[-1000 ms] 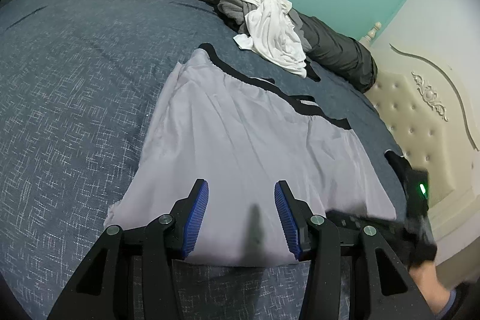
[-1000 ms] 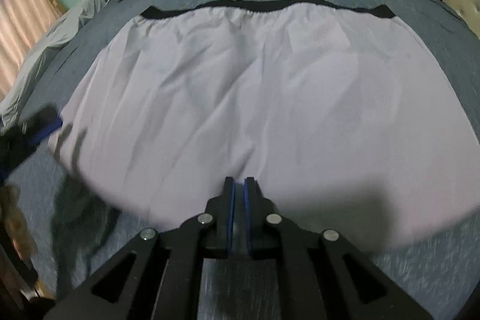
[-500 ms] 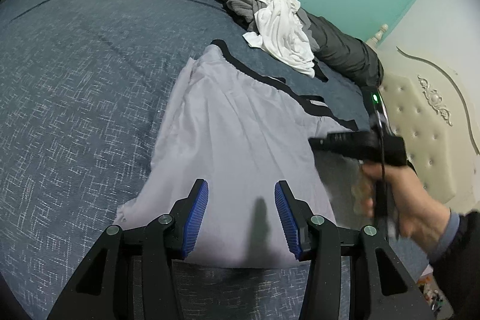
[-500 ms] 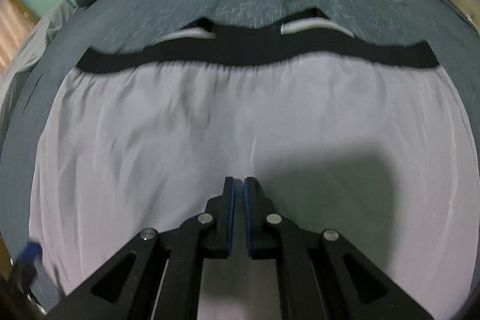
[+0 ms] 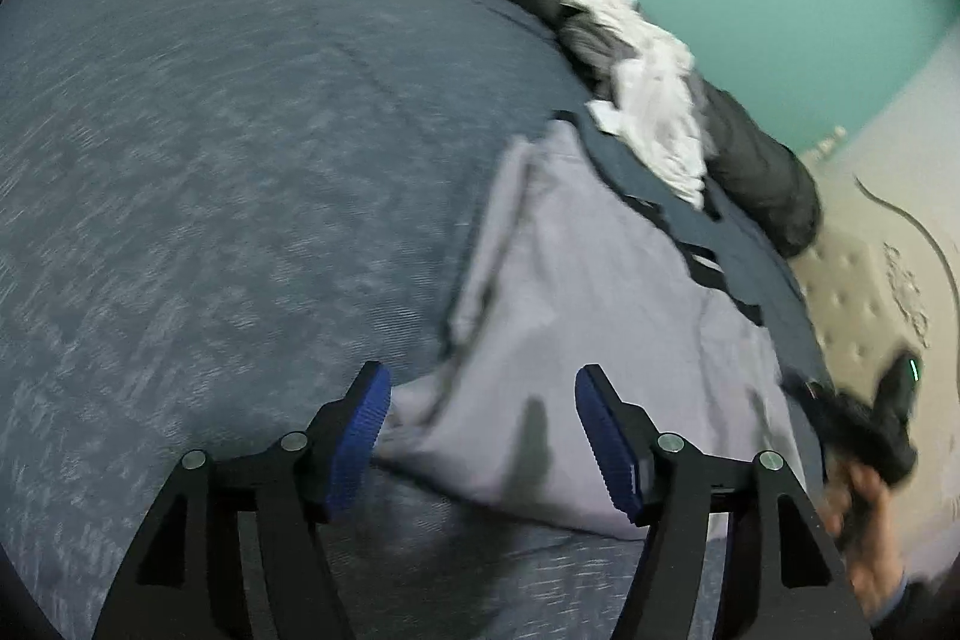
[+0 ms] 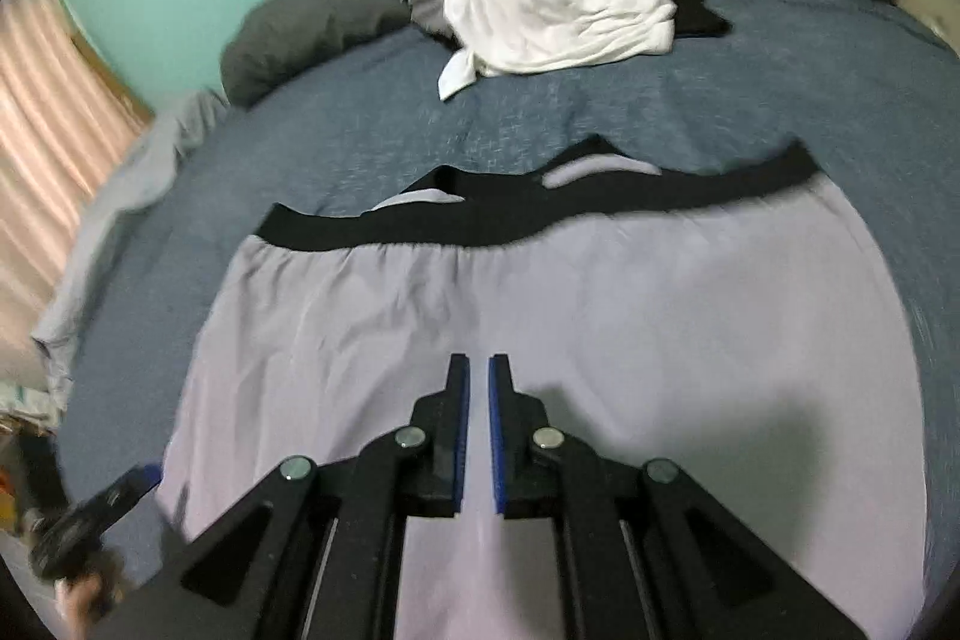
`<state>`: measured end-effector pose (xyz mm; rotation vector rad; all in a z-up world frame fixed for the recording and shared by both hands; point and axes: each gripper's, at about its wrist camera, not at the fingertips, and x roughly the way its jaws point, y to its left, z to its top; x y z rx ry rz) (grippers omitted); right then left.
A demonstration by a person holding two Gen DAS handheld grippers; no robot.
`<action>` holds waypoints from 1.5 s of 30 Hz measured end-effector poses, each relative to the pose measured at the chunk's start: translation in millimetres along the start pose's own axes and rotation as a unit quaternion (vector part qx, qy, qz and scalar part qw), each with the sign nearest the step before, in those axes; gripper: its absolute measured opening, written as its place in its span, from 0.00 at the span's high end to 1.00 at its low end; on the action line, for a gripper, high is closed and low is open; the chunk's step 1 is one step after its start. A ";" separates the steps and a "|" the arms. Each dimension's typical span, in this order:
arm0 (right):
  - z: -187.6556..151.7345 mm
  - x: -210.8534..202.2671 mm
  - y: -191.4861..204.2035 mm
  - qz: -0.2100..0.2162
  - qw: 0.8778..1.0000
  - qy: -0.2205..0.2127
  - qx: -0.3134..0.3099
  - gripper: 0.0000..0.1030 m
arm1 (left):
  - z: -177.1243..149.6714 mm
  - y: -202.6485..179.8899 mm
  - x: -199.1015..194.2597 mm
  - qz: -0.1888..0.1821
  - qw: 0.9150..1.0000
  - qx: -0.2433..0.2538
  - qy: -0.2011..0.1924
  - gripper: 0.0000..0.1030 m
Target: Fold clothes
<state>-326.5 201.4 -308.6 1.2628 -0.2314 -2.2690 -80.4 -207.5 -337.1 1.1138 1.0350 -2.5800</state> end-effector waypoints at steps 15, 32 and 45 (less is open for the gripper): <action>-97.0 -79.9 -73.3 -0.014 0.995 -0.052 0.083 0.62 | -25.4 7.2 14.2 -0.014 0.999 -0.038 0.028 0.34; -104.5 -79.1 -99.5 0.024 0.992 -0.084 0.093 0.61 | -45.1 18.8 19.1 -0.033 0.993 -0.113 0.032 0.34; -107.2 -87.5 -106.4 0.025 0.990 -0.096 0.100 0.61 | -32.2 9.3 30.9 -0.036 0.994 -0.100 -0.008 0.78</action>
